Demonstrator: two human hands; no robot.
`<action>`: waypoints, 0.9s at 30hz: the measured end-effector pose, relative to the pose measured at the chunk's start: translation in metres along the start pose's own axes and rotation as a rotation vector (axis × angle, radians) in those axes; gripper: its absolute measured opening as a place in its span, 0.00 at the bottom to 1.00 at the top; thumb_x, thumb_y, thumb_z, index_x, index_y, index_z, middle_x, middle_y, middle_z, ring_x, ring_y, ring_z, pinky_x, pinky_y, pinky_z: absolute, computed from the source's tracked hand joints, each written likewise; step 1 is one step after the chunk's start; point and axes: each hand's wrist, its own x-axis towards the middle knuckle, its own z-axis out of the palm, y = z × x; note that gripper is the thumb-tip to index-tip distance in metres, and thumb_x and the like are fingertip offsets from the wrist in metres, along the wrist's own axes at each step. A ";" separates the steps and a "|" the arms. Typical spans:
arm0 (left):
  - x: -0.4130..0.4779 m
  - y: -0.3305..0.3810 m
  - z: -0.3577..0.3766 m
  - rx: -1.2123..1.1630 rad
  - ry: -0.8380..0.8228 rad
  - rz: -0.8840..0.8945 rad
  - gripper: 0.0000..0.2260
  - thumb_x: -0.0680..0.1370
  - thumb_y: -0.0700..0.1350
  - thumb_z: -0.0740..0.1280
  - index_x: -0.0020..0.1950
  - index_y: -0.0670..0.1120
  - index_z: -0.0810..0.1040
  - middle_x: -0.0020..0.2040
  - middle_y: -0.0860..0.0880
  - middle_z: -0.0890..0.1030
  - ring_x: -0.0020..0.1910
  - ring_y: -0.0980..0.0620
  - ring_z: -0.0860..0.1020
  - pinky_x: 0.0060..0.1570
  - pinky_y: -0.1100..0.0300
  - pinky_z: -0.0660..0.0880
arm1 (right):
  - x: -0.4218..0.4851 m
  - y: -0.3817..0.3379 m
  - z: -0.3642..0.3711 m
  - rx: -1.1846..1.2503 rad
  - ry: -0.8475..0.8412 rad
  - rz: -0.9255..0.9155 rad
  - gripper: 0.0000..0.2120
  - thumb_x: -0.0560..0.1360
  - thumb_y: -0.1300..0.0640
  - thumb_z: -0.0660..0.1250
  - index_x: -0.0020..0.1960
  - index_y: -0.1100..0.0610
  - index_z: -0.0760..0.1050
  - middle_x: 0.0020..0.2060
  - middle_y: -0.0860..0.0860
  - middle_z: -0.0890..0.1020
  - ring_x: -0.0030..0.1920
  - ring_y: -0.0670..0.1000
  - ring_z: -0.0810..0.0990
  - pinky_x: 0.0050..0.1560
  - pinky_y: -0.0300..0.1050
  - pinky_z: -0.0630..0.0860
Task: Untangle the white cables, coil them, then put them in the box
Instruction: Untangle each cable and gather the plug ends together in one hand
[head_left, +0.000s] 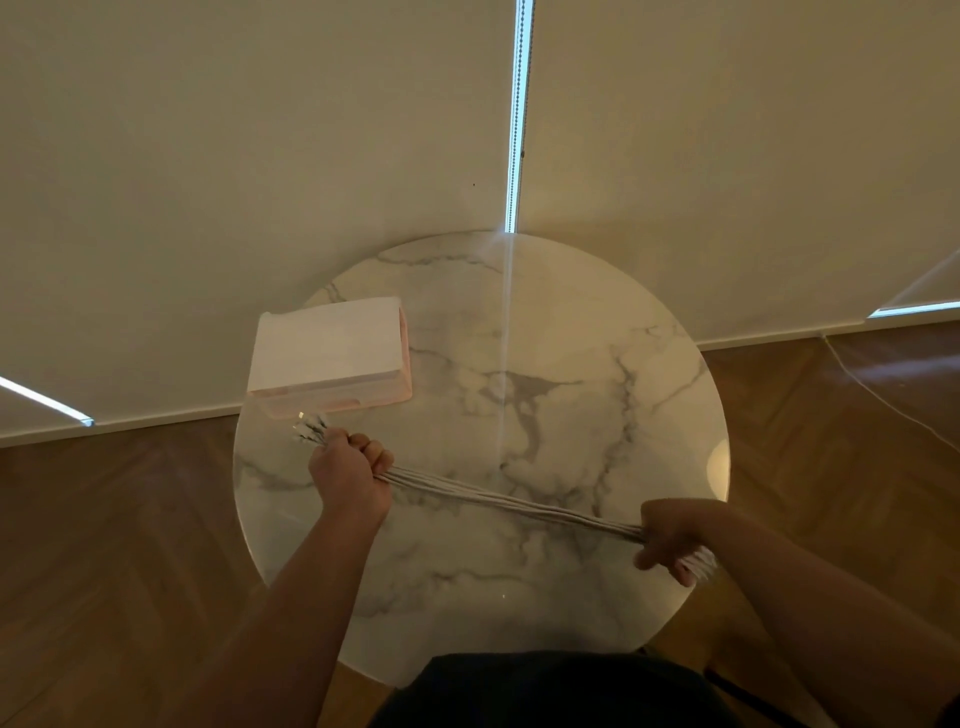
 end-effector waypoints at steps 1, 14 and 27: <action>0.001 0.002 -0.001 -0.006 0.001 -0.001 0.15 0.80 0.36 0.50 0.35 0.50 0.60 0.22 0.55 0.60 0.18 0.57 0.56 0.20 0.68 0.54 | 0.000 0.001 0.000 0.016 -0.024 0.022 0.16 0.73 0.48 0.69 0.33 0.58 0.78 0.27 0.49 0.81 0.31 0.48 0.80 0.42 0.43 0.78; -0.007 0.002 -0.002 0.042 0.013 0.044 0.15 0.81 0.38 0.51 0.34 0.49 0.60 0.23 0.54 0.60 0.19 0.57 0.57 0.20 0.67 0.54 | -0.001 -0.088 -0.001 -0.107 0.390 -0.337 0.43 0.70 0.34 0.69 0.77 0.53 0.58 0.73 0.54 0.66 0.72 0.54 0.66 0.71 0.48 0.64; -0.010 0.002 0.004 0.014 -0.005 -0.118 0.15 0.80 0.36 0.51 0.35 0.48 0.61 0.23 0.54 0.60 0.19 0.56 0.56 0.20 0.65 0.56 | -0.016 -0.194 0.018 0.277 0.579 -0.703 0.12 0.81 0.47 0.58 0.49 0.57 0.70 0.38 0.52 0.76 0.36 0.51 0.72 0.35 0.45 0.65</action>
